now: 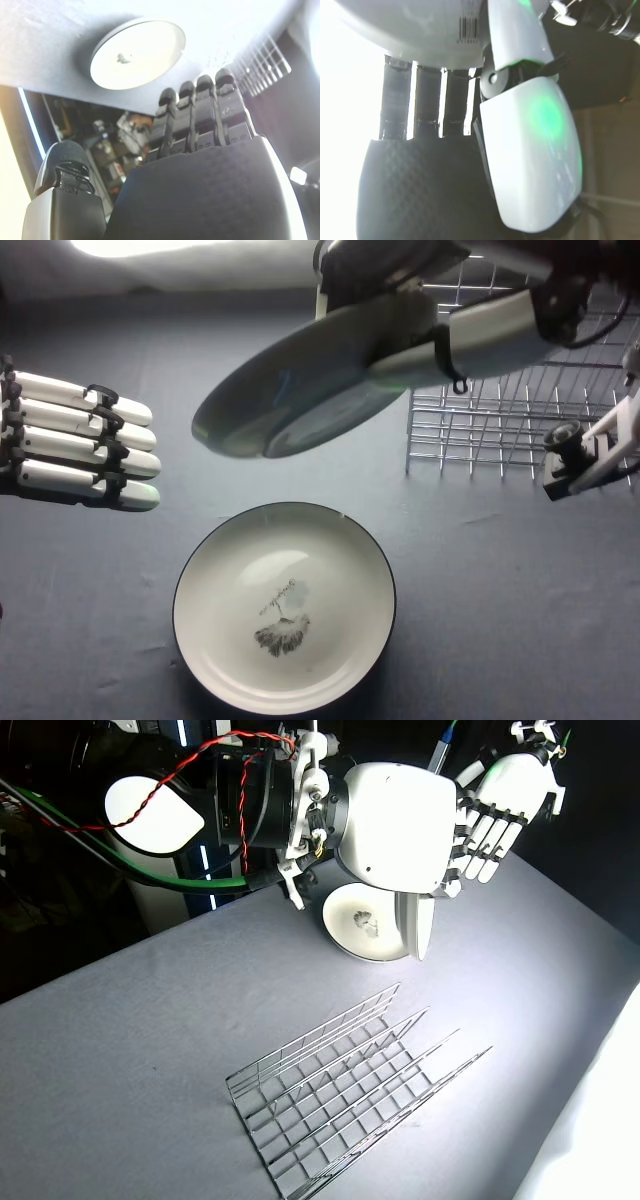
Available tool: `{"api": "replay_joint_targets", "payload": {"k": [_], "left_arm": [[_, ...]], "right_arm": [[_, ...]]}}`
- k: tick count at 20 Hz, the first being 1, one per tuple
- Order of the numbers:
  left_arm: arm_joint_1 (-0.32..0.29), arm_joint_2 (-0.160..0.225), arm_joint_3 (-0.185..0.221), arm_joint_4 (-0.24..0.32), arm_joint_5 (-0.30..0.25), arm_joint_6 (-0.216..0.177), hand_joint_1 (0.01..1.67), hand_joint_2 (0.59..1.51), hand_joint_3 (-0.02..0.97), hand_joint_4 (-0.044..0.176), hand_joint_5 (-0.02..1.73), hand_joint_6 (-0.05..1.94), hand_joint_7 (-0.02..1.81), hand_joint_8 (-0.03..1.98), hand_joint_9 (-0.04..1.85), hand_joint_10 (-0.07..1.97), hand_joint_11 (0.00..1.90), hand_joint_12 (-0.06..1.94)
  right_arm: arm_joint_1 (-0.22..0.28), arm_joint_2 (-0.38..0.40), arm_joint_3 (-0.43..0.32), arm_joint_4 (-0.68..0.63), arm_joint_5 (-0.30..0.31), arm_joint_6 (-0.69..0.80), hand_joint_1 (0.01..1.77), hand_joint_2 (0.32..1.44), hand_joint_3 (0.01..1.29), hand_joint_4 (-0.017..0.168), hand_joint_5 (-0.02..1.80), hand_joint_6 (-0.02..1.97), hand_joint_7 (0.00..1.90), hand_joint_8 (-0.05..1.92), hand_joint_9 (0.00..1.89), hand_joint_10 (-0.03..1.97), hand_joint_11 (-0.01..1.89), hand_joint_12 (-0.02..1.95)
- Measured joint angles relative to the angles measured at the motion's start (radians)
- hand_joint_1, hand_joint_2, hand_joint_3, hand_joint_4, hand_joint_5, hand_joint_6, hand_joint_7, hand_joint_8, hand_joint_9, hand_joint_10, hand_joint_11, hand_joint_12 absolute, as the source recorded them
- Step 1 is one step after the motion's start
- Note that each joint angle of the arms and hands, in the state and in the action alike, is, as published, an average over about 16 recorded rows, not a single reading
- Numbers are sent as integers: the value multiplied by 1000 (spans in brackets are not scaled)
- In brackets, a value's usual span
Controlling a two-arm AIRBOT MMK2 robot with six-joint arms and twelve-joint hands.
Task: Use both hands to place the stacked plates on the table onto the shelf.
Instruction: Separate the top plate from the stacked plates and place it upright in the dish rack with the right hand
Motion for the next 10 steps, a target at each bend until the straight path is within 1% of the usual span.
{"api": "replay_joint_targets", "payload": {"k": [5, 10], "left_arm": [[3, -5, 1, 10, -1, 19, 14, 1124, 15, 1, 103, 8, 62, -7, 30, 8, 16, 1], [10, -9, 7, 22, 1, 24, 14, 1125, 15, 1, 113, 8, 67, -6, 34, 9, 16, 0]], "right_arm": [[27, 8, 2, 119, -35, 1, 1392, 1029, 13, -7, 910, 913, 997, 864, 938, 1118, 850, 1063], [43, 19, 5, 232, -52, 2, 1395, 1037, 14, -7, 905, 925, 1003, 833, 937, 1106, 861, 1054]]}}
